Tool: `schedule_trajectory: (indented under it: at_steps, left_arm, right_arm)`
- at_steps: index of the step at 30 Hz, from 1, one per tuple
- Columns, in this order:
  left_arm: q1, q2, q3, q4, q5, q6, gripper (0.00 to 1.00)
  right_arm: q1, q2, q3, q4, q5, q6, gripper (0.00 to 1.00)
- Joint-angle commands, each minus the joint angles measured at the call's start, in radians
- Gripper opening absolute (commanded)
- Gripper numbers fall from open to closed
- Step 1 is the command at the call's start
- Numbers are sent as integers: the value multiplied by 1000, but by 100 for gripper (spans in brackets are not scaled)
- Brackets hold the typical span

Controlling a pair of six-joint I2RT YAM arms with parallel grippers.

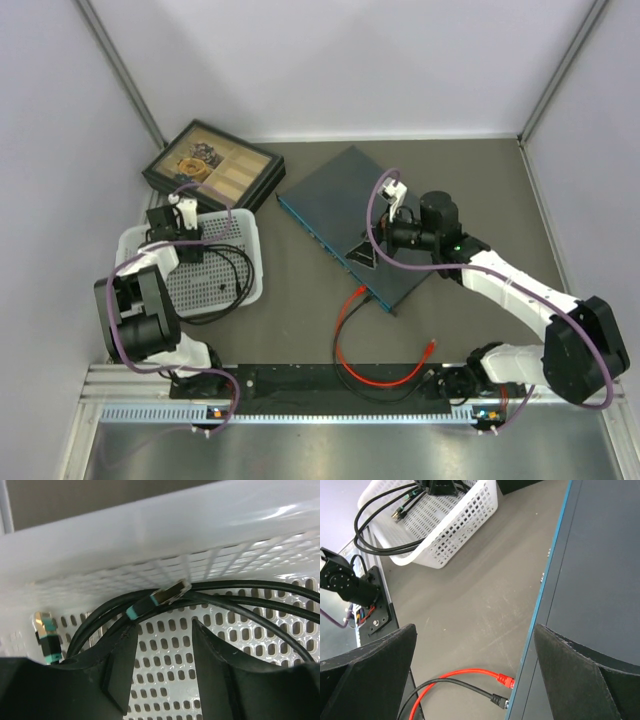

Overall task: Insert the plug into the switch port
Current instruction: Pick up the connector from the center of the board.

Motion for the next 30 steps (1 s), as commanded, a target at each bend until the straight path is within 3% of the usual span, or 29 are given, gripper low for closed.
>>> schedule_trajectory:
  at_steps: [1, 15, 21, 26, 30]
  left_arm:
    - [6, -14, 18, 134, 64, 90, 53]
    - [7, -131, -88, 283, 2, 256, 51]
    - [7, -82, -13, 179, 61, 329, 51]
    - [4, -31, 29, 86, 193, 372, 50]
    - [-2, -39, -11, 133, 209, 411, 47]
  right_arm:
    - [22, -32, 8, 10, 27, -41, 99]
    - [33, -34, 11, -8, 62, -61, 99]
    - [42, -37, 10, -7, 68, -70, 99]
    - [44, -46, 2, -4, 71, -72, 99]
    - [42, -45, 2, -1, 74, -73, 99]
